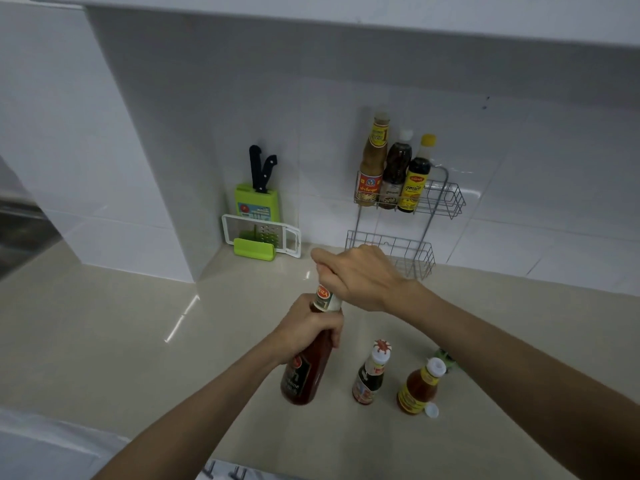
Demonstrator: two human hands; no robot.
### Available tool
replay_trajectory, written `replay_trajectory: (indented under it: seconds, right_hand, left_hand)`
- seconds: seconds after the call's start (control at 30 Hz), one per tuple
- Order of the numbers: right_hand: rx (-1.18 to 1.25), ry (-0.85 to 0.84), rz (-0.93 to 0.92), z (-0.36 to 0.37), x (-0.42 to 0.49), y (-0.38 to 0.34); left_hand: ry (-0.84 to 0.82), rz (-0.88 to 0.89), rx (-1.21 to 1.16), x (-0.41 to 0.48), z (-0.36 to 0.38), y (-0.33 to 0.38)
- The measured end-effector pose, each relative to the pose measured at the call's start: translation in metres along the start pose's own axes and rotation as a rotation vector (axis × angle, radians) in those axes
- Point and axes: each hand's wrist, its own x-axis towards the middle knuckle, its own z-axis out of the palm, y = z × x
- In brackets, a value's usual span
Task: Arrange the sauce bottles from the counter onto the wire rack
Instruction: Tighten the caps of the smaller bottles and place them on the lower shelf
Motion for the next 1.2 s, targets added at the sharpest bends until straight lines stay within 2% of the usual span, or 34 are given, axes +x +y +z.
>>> replay_trajectory:
  seconds: [0.07, 0.1, 0.13, 0.17, 0.2, 0.3, 0.37, 0.4, 0.47, 0.57, 0.7, 0.8, 0.9, 1.0, 1.1, 1.2]
  right_hand:
    - [-0.029, -0.040, 0.228, 0.013, 0.004, -0.006]
    - [-0.022, -0.047, 0.284, 0.019, 0.005, -0.007]
    - [0.012, -0.048, 0.291, 0.022, 0.004, -0.007]
    - [0.060, -0.046, 0.241, 0.024, 0.002, -0.004]
    - [0.101, -0.042, 0.141, 0.022, 0.000, -0.001]
    - [0.132, -0.046, -0.169, 0.000, -0.005, 0.004]
    - [0.105, -0.017, -0.298, -0.012, -0.004, 0.004]
    - [0.095, -0.008, -0.331, -0.014, -0.003, 0.003]
    - [0.114, -0.026, -0.271, -0.010, 0.001, 0.002]
    - [0.137, -0.055, -0.060, 0.008, 0.003, 0.000]
    - [0.138, -0.146, 0.229, 0.035, 0.001, 0.000]
    - [0.152, -0.248, 0.479, 0.051, 0.003, -0.001]
    - [0.228, -0.360, 0.592, 0.066, 0.008, 0.007]
    - [0.555, -0.309, 0.701, 0.060, 0.008, 0.020]
    - [0.662, -0.197, 0.639, 0.042, 0.011, 0.030]
    - [0.629, -0.152, 0.565, 0.020, 0.022, 0.048]
  left_hand:
    - [0.286, -0.026, 0.184, 0.006, 0.008, -0.010]
    - [0.364, -0.051, 0.241, 0.008, 0.009, -0.015]
    - [0.369, -0.062, 0.260, 0.007, 0.008, -0.019]
    - [0.299, -0.053, 0.237, 0.007, 0.005, -0.020]
    - [0.162, -0.032, 0.188, 0.006, -0.002, -0.020]
    - [-0.332, -0.018, -0.036, -0.003, -0.022, -0.005]
    - [-0.496, -0.041, -0.141, -0.006, -0.024, 0.007]
    - [-0.505, -0.027, -0.151, -0.006, -0.023, 0.010]
    - [-0.368, 0.034, -0.094, -0.005, -0.018, 0.010]
    - [-0.036, 0.057, 0.073, 0.003, -0.014, -0.003]
    - [0.287, -0.071, 0.261, 0.014, -0.002, -0.023]
    - [0.418, -0.153, 0.477, 0.020, 0.005, -0.026]
    - [0.499, -0.200, 0.692, 0.026, 0.012, -0.025]
    - [0.536, -0.199, 0.802, 0.032, 0.016, -0.021]
    - [0.491, -0.148, 0.657, 0.041, 0.014, -0.011]
    - [0.284, -0.077, 0.401, 0.047, 0.004, -0.004]
